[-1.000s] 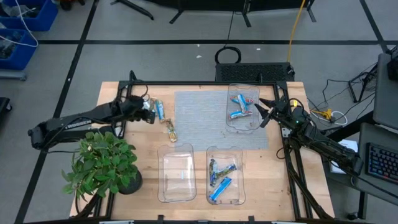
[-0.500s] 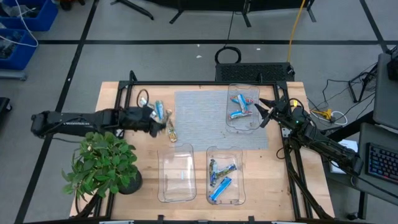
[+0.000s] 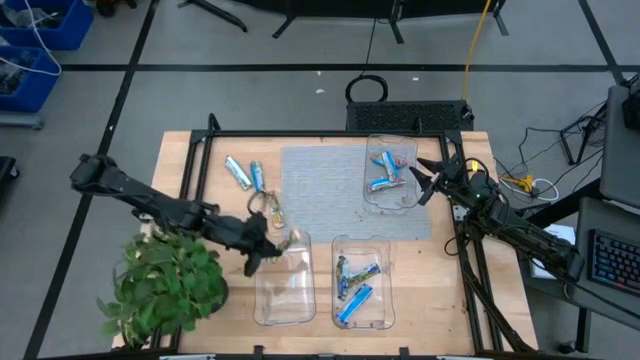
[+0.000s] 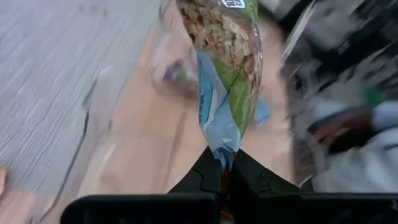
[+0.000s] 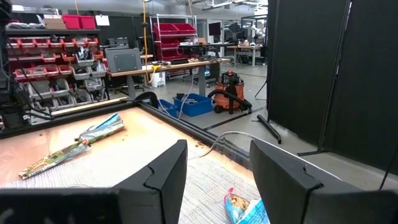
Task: Pick and place Granola Bars by type
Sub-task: Put the left yellow granola bar into the bottom left transparent bin
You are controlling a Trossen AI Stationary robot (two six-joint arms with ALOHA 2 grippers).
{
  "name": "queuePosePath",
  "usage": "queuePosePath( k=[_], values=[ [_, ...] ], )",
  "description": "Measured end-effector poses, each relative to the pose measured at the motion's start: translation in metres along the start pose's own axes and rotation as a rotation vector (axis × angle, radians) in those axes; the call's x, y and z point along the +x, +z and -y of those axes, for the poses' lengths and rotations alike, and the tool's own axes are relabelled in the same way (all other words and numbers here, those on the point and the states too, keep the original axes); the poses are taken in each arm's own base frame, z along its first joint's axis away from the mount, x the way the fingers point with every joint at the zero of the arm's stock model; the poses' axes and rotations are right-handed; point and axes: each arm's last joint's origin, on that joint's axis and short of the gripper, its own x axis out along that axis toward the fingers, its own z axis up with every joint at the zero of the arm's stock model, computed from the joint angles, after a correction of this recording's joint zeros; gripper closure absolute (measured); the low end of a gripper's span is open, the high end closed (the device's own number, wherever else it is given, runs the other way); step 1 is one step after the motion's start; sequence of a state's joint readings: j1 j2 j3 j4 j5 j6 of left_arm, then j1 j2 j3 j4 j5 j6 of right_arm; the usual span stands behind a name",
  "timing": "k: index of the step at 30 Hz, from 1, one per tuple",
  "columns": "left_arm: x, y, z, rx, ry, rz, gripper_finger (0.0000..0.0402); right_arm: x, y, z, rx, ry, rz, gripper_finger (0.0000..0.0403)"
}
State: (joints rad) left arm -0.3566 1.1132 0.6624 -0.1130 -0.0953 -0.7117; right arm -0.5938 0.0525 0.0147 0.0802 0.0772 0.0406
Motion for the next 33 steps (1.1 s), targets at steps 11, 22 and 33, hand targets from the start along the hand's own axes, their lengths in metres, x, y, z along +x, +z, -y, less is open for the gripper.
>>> queuePosePath(
  k=[11, 22, 33],
  values=[
    [0.032, 0.005, 0.004, 0.026, 0.057, -0.228, 0.0387, 0.000, 0.000, 0.000, 0.000, 0.000, -0.001, 0.0234],
    [0.028, 0.001, -0.010, -0.034, 0.109, -0.353, 0.0389, 0.000, 0.000, 0.000, 0.000, 0.000, -0.002, 0.0234],
    [0.028, 0.004, -0.018, -0.114, 0.147, -0.365, 0.0330, 0.000, 0.000, 0.000, 0.000, 0.000, -0.001, 0.0234]
  ],
)
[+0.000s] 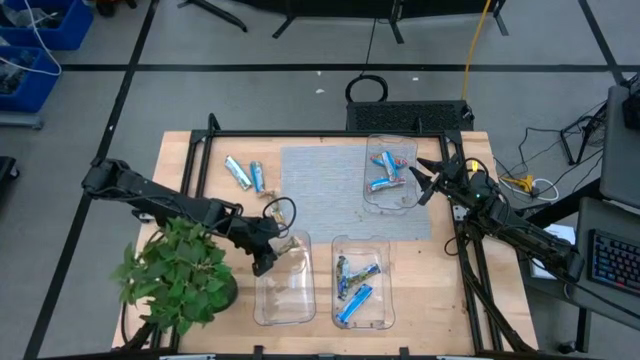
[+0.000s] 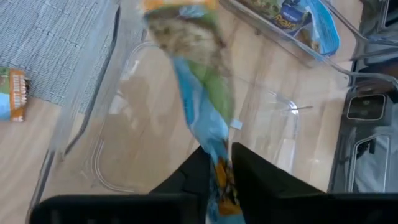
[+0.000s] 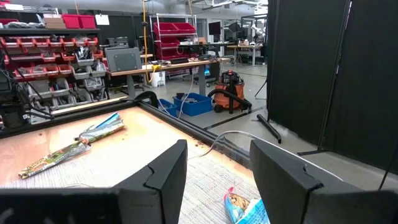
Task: Pick and place Granola Bars by type
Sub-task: Put the left yellow granola bar into the bottom left transparent bin, then put the top left yellow granola bar into the bottom left transparent bin
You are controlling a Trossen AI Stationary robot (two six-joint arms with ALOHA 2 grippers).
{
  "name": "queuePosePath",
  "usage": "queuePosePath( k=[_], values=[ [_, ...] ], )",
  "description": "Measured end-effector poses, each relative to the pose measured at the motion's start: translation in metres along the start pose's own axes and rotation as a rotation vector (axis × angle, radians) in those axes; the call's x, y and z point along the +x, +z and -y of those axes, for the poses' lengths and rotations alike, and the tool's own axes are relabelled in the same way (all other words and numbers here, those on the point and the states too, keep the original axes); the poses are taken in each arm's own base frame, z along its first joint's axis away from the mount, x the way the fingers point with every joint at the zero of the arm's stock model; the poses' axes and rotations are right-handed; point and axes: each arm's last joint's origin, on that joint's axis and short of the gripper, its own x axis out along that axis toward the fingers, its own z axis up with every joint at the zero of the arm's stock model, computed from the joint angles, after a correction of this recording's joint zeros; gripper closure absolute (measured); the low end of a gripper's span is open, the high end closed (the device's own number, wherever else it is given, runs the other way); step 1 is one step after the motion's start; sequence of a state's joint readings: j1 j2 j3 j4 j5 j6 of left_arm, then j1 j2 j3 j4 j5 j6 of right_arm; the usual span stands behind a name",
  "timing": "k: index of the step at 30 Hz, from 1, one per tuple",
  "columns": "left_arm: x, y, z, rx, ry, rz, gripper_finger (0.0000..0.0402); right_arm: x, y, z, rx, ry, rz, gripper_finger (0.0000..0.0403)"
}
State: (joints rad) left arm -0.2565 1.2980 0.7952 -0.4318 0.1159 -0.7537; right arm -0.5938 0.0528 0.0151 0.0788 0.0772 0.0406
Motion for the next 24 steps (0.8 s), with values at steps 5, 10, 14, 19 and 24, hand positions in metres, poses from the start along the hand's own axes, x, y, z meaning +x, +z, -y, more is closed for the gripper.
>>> queuePosePath(
  k=[5, 10, 14, 19, 24],
  values=[
    [0.000, 0.001, -0.001, -0.016, -0.011, -0.012, 0.0293, 0.000, 0.000, 0.000, 0.000, 0.000, 0.000, 0.0234],
    [-0.002, 0.001, -0.001, 0.016, -0.005, -0.003, 0.0277, 0.000, 0.000, 0.000, 0.000, 0.000, 0.000, 0.0234],
    [-0.012, 0.003, -0.001, 0.081, 0.030, 0.081, 0.0276, 0.000, 0.000, 0.000, 0.000, 0.000, 0.000, 0.0234],
    [-0.037, 0.006, -0.001, 0.163, 0.064, 0.223, 0.0275, 0.000, 0.000, 0.000, 0.000, -0.001, 0.000, 0.0234],
    [-0.068, 0.010, -0.007, 0.255, 0.165, 0.420, 0.0275, 0.000, 0.000, 0.000, 0.000, 0.000, -0.001, 0.0234]
  ],
)
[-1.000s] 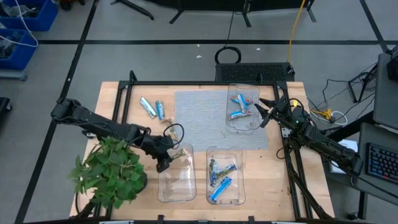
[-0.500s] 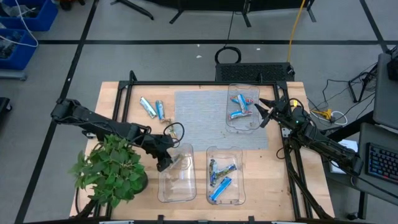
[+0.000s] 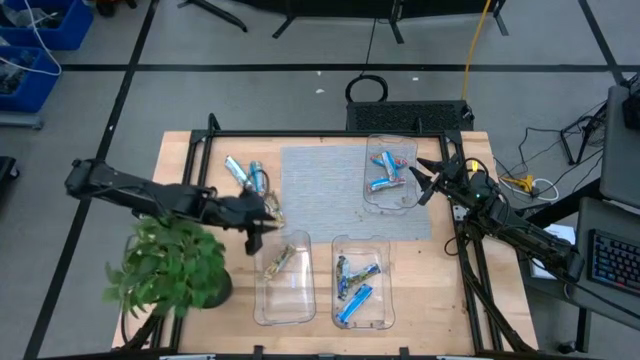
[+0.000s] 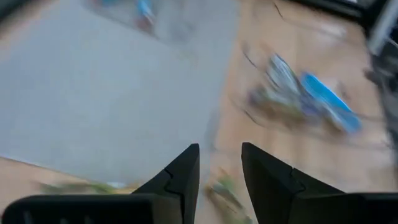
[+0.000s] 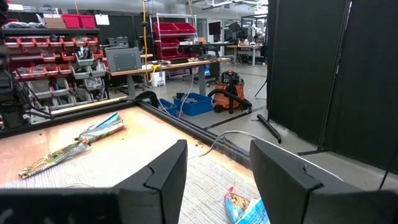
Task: Pick and place Granola Bars by type
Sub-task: Put the top left yellow granola bar into the bottom left transparent bin
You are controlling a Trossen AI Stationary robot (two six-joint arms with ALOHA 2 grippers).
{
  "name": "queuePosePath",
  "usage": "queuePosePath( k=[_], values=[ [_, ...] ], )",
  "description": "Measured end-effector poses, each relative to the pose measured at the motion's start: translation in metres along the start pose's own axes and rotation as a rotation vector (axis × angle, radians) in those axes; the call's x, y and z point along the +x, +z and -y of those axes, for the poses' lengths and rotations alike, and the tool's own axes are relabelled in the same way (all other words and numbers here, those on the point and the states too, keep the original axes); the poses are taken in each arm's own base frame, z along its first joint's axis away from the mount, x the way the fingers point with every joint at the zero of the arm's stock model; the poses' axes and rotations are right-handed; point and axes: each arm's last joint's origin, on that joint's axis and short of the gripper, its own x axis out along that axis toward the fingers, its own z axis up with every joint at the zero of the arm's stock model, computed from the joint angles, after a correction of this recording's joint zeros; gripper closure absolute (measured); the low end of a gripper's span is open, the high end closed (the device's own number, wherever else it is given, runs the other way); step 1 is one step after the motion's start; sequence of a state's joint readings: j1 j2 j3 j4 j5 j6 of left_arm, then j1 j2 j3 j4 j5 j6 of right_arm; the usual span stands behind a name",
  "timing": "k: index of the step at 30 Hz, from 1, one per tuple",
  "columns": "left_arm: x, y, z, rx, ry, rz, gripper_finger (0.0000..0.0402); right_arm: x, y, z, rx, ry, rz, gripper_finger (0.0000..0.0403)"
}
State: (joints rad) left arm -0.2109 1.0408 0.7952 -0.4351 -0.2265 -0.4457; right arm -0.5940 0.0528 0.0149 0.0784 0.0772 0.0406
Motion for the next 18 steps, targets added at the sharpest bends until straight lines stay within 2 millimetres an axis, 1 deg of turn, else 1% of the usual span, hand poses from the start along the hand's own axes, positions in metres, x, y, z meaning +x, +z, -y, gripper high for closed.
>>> queuePosePath(
  k=[4, 9, 15, 18],
  values=[
    [-0.017, 0.009, -0.013, 0.037, 0.088, 0.108, 0.0275, 0.000, 0.000, 0.000, 0.000, 0.000, 0.000, 0.0234],
    [-0.026, 0.015, -0.029, 0.063, 0.152, 0.153, 0.0275, 0.000, 0.000, 0.000, 0.000, 0.000, 0.000, 0.0234],
    [-0.023, 0.020, -0.050, 0.081, 0.246, 0.138, 0.0275, 0.000, 0.000, 0.000, 0.000, 0.000, 0.000, 0.0234],
    [-0.016, 0.017, -0.063, 0.082, 0.258, 0.130, 0.0275, 0.000, 0.000, 0.000, 0.000, 0.000, 0.000, 0.0234]
  ],
)
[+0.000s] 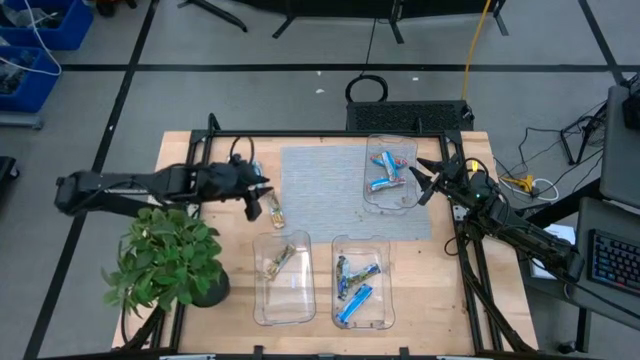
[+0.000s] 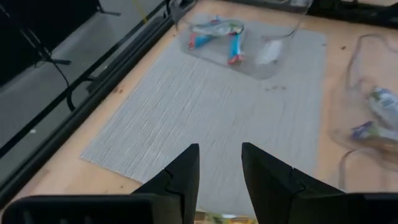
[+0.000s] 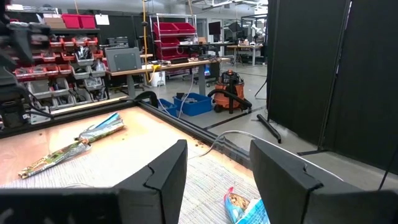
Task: Pick and place Granola Bars by type
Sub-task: Put the top left yellow granola bar into the bottom left transparent bin
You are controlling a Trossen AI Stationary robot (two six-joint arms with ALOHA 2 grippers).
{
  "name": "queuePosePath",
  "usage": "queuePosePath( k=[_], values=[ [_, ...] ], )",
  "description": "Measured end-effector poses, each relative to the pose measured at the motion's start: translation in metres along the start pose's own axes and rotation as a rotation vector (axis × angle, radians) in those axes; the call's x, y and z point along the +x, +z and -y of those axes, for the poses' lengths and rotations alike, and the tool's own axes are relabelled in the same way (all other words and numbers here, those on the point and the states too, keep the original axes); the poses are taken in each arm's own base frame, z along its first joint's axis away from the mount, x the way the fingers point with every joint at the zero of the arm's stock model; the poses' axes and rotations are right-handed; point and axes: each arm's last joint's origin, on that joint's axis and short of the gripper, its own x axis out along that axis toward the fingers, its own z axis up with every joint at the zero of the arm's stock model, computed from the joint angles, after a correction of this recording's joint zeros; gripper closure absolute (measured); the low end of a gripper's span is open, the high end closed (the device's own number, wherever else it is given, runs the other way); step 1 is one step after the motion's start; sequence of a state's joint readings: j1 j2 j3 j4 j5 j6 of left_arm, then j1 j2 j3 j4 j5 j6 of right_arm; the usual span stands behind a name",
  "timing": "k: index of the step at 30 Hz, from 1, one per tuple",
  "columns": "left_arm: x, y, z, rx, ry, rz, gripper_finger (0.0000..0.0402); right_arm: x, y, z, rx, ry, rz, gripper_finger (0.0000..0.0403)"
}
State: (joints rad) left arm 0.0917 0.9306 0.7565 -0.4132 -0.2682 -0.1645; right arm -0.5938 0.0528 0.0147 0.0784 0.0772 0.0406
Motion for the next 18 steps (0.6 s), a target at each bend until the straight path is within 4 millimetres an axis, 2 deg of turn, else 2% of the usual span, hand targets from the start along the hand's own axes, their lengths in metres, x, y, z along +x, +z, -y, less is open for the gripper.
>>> queuePosePath(
  k=[4, 9, 14, 18],
  values=[
    [0.016, -0.020, -0.020, -0.052, 0.041, -0.031, 0.0275, 0.000, 0.000, 0.000, 0.000, -0.001, 0.000, 0.0234],
    [0.029, -0.049, -0.051, -0.305, 0.199, -0.121, 0.0275, 0.000, 0.000, 0.000, 0.000, -0.001, 0.001, 0.0234],
    [0.027, -0.071, -0.077, -0.561, 0.363, -0.236, 0.0275, 0.000, 0.000, 0.000, 0.000, -0.001, 0.000, 0.0234],
    [0.023, -0.081, -0.095, -0.763, 0.484, -0.253, 0.0275, 0.000, 0.000, 0.000, 0.000, -0.001, 0.000, 0.0234]
  ],
)
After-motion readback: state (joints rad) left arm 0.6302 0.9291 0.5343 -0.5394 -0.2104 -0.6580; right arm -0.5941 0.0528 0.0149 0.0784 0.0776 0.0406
